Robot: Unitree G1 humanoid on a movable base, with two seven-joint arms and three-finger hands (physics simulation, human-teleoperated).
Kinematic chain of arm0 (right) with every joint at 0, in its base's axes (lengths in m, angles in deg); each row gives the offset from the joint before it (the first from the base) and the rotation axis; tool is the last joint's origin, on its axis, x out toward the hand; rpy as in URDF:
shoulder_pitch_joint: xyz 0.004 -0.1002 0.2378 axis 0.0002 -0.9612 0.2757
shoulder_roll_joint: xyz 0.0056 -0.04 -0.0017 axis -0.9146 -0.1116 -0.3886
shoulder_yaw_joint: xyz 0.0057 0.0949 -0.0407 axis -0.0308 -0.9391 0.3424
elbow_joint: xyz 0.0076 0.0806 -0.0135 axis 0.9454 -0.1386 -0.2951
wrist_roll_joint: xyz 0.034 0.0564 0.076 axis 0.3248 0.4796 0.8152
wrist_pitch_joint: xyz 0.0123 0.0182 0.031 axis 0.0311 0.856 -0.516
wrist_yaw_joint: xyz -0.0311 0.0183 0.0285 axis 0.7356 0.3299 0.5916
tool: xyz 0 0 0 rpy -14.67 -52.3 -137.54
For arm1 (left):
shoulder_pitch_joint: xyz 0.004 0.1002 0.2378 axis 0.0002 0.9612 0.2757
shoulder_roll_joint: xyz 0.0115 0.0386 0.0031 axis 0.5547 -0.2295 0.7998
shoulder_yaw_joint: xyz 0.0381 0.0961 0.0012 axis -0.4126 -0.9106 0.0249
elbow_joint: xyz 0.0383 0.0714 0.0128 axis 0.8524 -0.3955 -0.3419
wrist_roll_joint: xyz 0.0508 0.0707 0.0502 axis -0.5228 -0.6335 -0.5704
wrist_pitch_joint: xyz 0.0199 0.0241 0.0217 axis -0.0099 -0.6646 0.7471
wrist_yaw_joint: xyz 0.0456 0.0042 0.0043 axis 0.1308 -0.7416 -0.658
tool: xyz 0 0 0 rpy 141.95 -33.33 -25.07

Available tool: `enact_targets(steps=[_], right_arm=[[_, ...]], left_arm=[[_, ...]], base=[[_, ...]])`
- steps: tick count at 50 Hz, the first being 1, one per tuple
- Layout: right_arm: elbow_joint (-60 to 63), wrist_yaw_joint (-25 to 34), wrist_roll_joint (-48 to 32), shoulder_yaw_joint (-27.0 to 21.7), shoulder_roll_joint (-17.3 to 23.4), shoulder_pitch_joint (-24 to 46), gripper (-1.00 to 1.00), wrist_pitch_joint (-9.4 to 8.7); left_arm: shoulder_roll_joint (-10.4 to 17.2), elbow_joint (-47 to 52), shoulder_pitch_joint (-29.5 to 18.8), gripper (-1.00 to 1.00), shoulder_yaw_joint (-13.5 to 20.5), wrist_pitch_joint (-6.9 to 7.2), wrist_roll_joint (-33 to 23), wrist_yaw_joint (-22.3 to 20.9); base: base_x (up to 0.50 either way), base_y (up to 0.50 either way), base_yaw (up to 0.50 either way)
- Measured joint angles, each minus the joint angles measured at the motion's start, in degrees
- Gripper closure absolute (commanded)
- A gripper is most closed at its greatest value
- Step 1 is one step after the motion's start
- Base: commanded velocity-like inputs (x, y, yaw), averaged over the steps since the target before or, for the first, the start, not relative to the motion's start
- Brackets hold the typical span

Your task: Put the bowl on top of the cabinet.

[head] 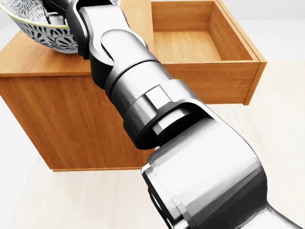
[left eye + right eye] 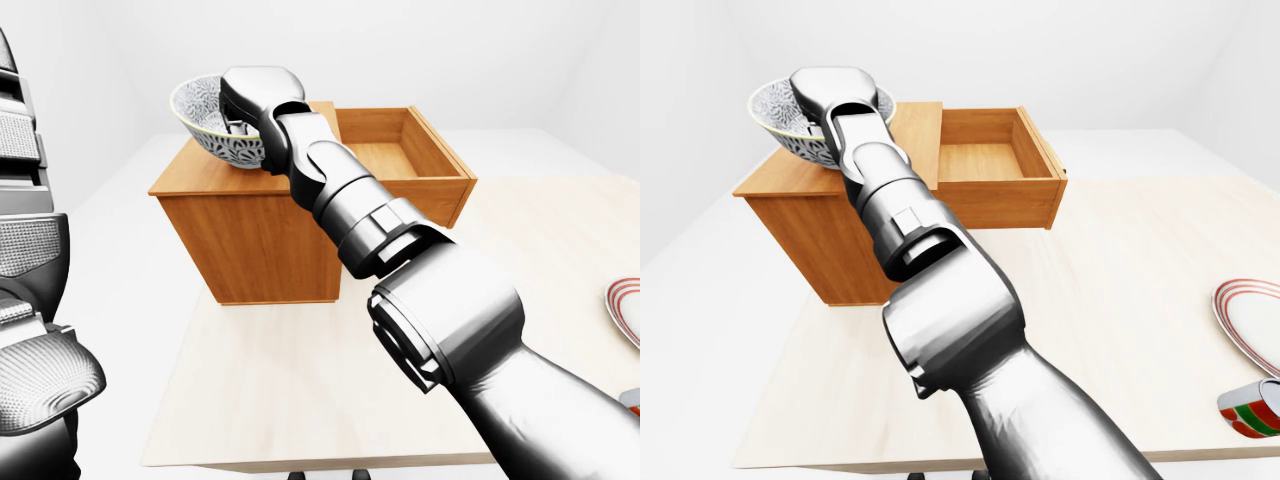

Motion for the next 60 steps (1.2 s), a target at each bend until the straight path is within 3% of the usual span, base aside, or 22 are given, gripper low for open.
enact_targets(steps=[9, 10, 11, 35, 60], right_arm=[[0.04, -0.24, -0.21, -0.15, 0.03, -0.11, 1.00, 0.00], [0.00, -0.18, -0.25, -0.16, 0.03, -0.14, 0.84, 0.00], [0.18, -0.41, -0.20, -0.10, 0.07, -0.10, -1.00, 0.00], [1.13, -2.48, 0.71, 0.25, 0.22, -0.04, -1.00, 0.00], [0.60, 0.70, 0.75, 0.31, 1.40, 1.93, -1.00, 0.00]], left_arm=[[-0.29, 0.00, 0.02, -1.00, 0.10, 0.00, -0.33, 0.00], [-0.34, 0.00, 0.04, -1.00, 0.10, 0.00, -0.41, 0.00], [-0.40, 0.00, 0.05, -1.00, 0.10, 0.00, -0.50, 0.00], [-0.41, 0.00, -0.14, -1.00, 0.12, 0.00, -0.41, 0.00], [-0.35, 0.00, 0.25, -1.00, -0.20, 0.00, -0.85, 0.00]], base=[[0.00, 0.00, 0.00], [0.00, 0.00, 0.00], [0.00, 0.00, 0.00], [0.00, 0.00, 0.00], [0.00, 0.00, 0.00]])
